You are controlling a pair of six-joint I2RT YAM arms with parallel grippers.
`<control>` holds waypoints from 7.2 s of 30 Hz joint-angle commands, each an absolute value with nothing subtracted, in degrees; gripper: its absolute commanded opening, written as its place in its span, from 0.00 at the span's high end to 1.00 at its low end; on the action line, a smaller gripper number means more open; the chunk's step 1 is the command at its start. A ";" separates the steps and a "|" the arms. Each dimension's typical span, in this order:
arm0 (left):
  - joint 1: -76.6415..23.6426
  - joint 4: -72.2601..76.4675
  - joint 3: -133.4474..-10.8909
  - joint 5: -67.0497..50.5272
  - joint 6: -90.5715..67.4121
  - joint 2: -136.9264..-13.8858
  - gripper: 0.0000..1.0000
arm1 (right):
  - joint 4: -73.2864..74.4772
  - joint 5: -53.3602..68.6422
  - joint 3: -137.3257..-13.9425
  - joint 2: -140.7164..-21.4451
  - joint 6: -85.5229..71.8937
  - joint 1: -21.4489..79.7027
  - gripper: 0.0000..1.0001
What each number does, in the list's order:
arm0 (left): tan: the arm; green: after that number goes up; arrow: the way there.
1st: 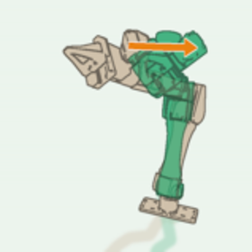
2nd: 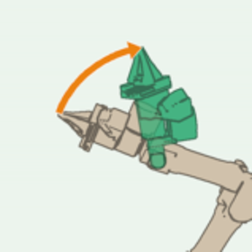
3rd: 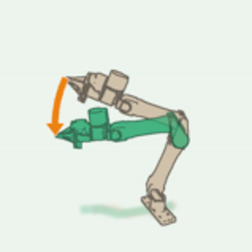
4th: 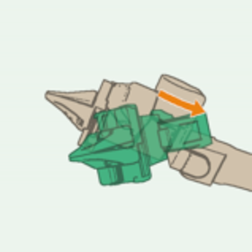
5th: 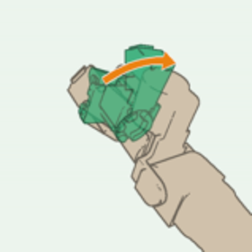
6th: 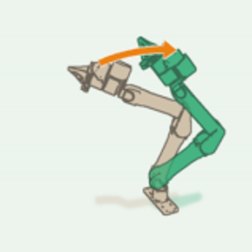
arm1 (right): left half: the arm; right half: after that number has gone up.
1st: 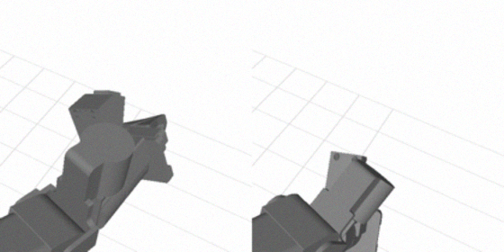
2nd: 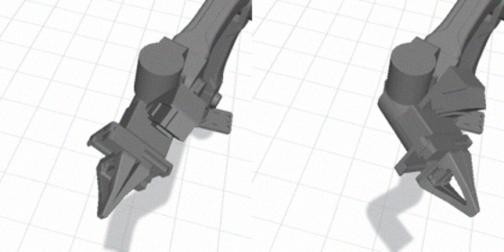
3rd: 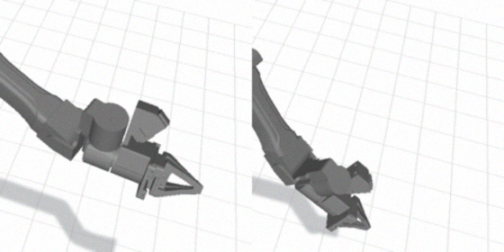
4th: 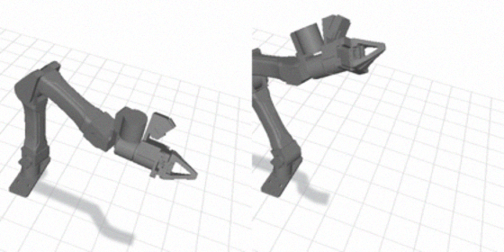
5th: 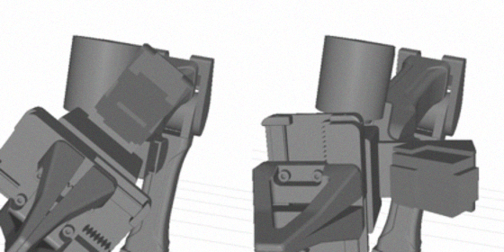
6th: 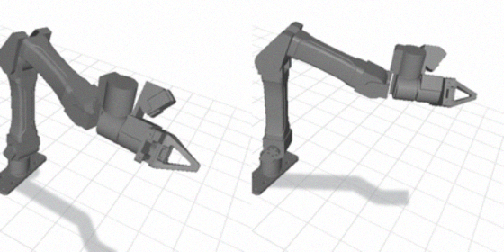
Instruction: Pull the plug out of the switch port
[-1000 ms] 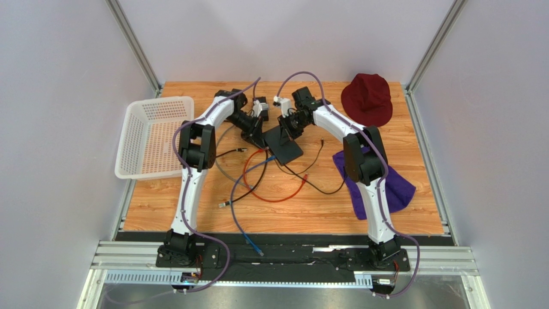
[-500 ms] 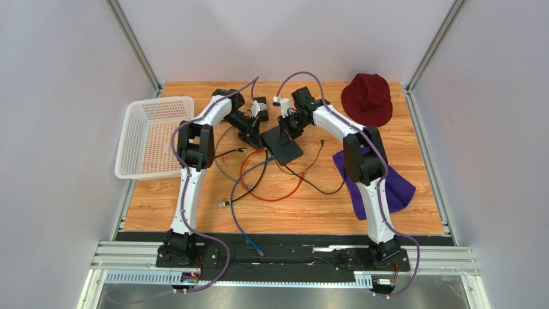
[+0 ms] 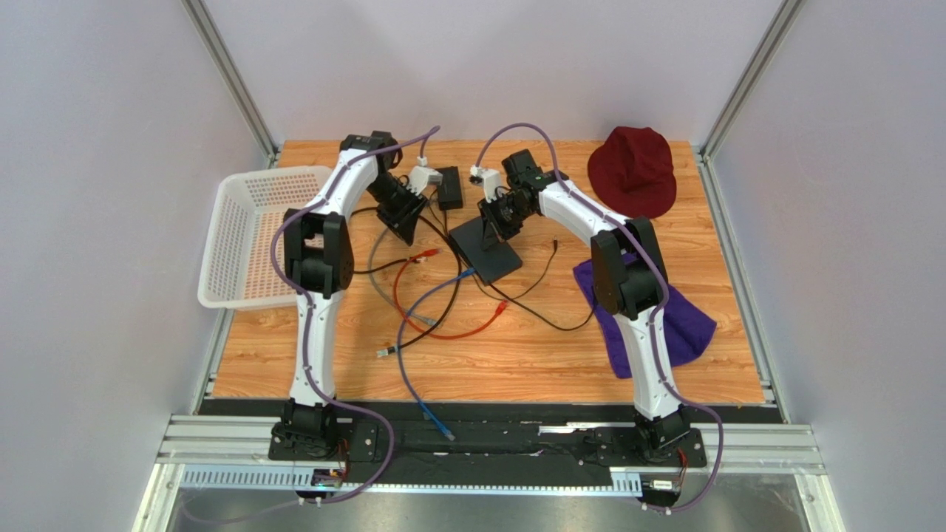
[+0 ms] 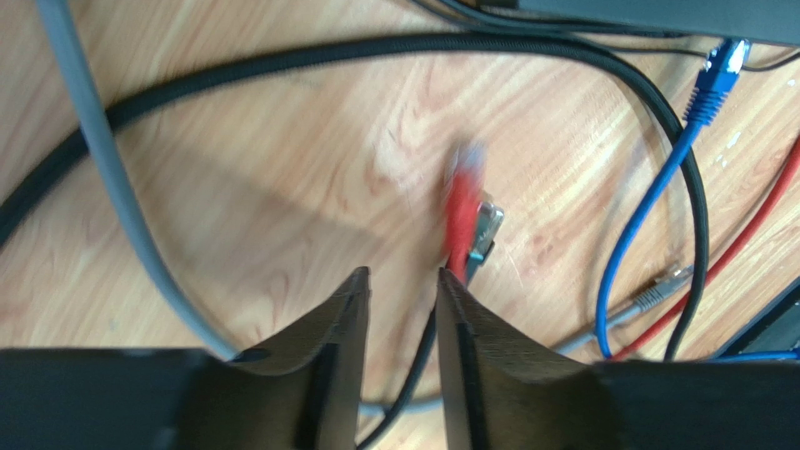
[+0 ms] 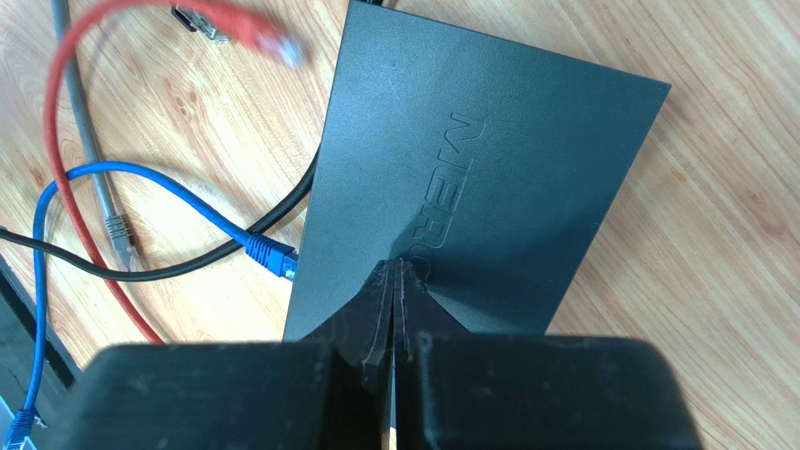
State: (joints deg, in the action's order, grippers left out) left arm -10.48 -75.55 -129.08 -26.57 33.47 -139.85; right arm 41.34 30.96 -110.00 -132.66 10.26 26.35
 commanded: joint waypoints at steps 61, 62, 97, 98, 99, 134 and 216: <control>-11.95 -74.28 -132.09 21.88 54.50 -138.50 0.95 | 41.22 22.94 -107.75 -136.41 13.71 27.42 1.00; -11.95 -73.31 -132.80 22.06 52.40 -138.95 0.84 | 41.22 22.77 -107.58 -136.23 13.71 27.51 1.00; -22.41 -54.05 -103.98 -26.98 6.51 -115.66 0.37 | 41.93 21.71 -107.76 -136.23 13.18 27.25 1.00; -22.33 -54.14 -103.97 -27.24 6.59 -115.75 0.37 | 41.92 21.53 -107.67 -136.14 13.36 27.25 1.00; -22.32 -53.97 -103.89 -27.77 6.68 -115.66 0.37 | 42.10 21.53 -107.67 -136.06 13.27 27.33 1.00; -22.32 -50.27 -102.39 -34.80 8.79 -117.41 0.39 | 42.19 20.83 -107.05 -134.56 14.06 27.78 1.00; -19.07 -47.20 -114.00 -53.88 0.62 -139.92 0.52 | 45.18 29.44 -101.43 -120.15 14.94 24.17 1.00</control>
